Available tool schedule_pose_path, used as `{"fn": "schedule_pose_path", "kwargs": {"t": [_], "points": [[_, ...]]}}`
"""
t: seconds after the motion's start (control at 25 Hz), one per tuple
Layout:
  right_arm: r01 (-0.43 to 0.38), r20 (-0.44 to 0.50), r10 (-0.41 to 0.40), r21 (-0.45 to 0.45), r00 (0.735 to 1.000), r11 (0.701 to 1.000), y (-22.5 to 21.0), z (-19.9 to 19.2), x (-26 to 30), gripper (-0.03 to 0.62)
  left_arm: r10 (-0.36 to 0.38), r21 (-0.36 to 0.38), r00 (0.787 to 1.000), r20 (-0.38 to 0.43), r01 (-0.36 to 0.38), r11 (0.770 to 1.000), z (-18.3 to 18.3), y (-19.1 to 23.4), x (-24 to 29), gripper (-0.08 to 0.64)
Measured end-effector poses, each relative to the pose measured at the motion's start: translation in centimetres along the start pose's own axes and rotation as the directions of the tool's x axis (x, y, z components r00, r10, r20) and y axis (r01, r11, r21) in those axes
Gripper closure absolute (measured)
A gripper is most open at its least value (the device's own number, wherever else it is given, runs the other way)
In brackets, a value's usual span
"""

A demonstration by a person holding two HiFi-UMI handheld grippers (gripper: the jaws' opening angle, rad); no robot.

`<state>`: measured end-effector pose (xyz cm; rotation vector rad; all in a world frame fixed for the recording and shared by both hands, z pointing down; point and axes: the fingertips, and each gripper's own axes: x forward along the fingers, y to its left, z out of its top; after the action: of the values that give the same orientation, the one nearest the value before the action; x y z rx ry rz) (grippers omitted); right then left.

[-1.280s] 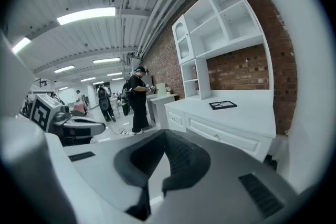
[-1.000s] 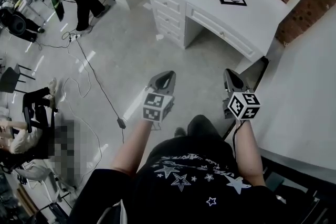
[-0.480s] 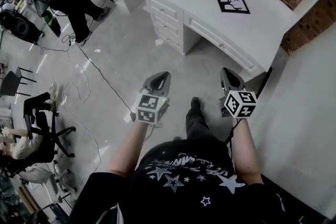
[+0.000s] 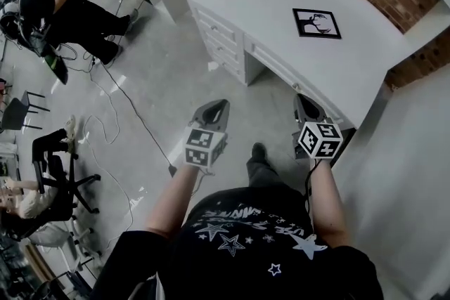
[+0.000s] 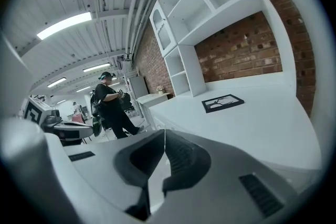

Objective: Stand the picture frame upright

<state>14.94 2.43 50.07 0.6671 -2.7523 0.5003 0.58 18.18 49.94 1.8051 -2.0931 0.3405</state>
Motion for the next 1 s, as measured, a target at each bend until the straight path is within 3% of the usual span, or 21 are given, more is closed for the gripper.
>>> {"fn": "schedule_pose_path", "kwargs": {"t": [0.32,0.72,1.0], "points": [[0.018,-0.034,-0.017,0.011,0.999,1.0,-5.1,2.6,5.1,0.577,0.002,-0.003,1.0,-0.02,-0.002,1.0,3.3,0.8,6.4,0.541],[0.035,-0.105,-0.031,0.035,0.994,0.999,-11.2,3.1,9.5,0.576,0.029,-0.032,0.998,-0.052,-0.031,0.999,5.1,1.6,12.9,0.541],[0.028,-0.137,-0.019,0.063,0.99,0.998,-12.8,3.0,11.5,0.576,0.013,-0.011,0.998,-0.058,-0.014,1.0,6.6,0.9,15.4,0.541]]}}
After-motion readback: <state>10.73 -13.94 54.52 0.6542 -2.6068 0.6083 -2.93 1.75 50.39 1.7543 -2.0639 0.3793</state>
